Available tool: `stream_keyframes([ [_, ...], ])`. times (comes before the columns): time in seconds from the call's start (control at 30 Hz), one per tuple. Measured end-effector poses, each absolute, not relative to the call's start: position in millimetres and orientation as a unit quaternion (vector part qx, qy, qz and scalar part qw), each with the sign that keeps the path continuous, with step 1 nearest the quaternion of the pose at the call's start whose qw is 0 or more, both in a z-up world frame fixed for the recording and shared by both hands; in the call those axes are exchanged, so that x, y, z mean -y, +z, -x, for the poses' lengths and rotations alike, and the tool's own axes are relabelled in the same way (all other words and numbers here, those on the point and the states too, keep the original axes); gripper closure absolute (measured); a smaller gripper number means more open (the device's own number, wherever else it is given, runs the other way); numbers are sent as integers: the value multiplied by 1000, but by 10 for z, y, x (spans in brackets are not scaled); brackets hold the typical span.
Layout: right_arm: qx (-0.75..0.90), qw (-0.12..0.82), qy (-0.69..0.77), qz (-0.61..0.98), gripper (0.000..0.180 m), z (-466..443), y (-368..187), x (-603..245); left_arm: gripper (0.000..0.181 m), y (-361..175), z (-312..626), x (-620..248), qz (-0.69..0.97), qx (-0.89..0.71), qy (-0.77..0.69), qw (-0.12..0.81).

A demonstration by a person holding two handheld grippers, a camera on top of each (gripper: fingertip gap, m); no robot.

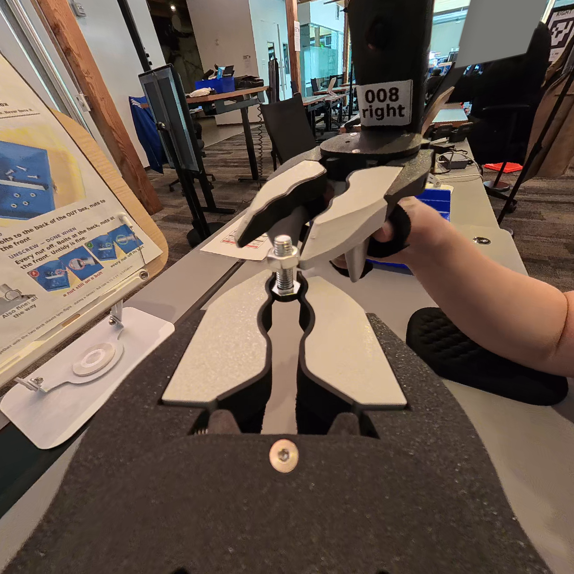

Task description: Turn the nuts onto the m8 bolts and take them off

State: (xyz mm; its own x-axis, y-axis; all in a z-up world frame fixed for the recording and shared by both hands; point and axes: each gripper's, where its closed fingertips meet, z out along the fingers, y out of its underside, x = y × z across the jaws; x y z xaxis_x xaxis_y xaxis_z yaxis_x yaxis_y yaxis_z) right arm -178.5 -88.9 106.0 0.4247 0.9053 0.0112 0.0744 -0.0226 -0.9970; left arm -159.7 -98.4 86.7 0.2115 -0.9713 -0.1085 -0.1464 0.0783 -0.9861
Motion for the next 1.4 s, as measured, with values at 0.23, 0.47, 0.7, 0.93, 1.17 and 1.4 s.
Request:
stream_keyframes([
  [0.23, 408, 579, 360, 607, 141, 1935, 1079, 949, 169, 818, 1540, 1027, 560, -509, -380, 532],
  [0.47, 392, 573, 373, 615, 141, 1748, 1106, 911, 169, 860, 1587, 1004, 562, -501, -387, 533],
  [0.7, 404, 580, 364, 607, 139, 1863, 1119, 951, 169, 877, 1580, 1044, 558, -505, -388, 533],
  [0.93, 397, 573, 397, 597, 144, 1774, 1184, 999, 169, 879, 1588, 1037, 559, -504, -386, 534],
  [1.17, 413, 574, 361, 608, 138, 1832, 1114, 972, 169, 884, 1571, 1072, 557, -508, -384, 533],
  [1.4, 406, 576, 374, 603, 141, 1729, 1201, 1025, 168, 864, 1563, 1067, 559, -508, -387, 529],
])
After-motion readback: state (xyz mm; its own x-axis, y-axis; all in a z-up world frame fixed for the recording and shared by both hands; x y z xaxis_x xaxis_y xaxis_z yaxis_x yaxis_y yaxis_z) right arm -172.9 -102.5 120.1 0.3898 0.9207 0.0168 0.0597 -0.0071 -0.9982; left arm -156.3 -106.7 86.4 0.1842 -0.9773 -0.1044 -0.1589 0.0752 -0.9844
